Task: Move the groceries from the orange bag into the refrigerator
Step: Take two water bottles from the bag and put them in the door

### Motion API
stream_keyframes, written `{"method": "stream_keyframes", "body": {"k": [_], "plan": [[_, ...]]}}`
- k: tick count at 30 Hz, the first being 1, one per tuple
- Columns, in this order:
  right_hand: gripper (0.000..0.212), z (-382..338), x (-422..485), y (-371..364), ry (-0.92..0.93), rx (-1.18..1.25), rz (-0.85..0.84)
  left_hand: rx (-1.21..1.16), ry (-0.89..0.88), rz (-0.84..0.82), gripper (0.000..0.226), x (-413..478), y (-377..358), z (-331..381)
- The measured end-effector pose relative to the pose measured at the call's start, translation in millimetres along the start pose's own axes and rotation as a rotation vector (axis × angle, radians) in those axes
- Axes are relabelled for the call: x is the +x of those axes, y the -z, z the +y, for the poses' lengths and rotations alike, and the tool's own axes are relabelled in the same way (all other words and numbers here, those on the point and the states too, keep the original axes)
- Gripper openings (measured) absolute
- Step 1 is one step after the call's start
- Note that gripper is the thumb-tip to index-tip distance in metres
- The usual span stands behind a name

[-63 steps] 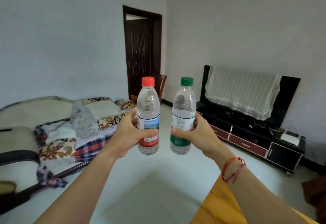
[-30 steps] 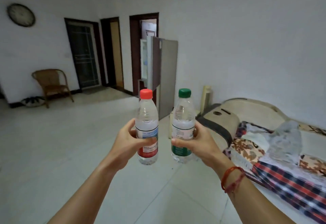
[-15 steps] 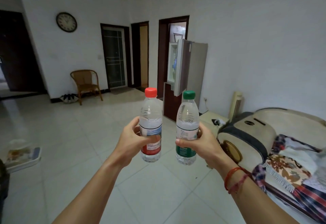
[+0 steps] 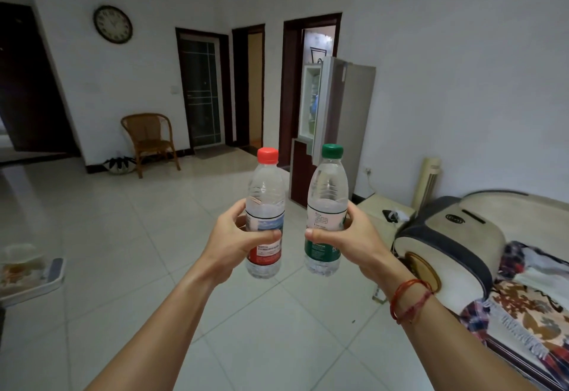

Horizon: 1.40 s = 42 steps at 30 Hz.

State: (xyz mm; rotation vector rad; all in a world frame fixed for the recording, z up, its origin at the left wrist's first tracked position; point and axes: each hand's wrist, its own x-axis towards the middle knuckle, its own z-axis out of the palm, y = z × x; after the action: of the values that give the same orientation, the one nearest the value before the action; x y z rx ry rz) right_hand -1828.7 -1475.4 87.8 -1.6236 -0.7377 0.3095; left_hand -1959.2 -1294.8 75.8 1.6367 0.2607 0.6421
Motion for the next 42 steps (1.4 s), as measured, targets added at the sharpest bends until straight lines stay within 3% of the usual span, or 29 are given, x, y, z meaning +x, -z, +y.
{"method": "stream_keyframes", "body": {"k": [18, 42], "plan": [[0.058, 56.5, 307.5, -6.2, 0.004, -0.017, -0.092, 0.01, 0.006, 0.098, 0.055, 282.6, 29.2, -69.5], [0.058, 126.3, 684.0, -104.7, -0.02, -0.049, 0.042, -0.018, 0.004, 0.027, 0.057, 659.5, 159.1, -183.0]]}}
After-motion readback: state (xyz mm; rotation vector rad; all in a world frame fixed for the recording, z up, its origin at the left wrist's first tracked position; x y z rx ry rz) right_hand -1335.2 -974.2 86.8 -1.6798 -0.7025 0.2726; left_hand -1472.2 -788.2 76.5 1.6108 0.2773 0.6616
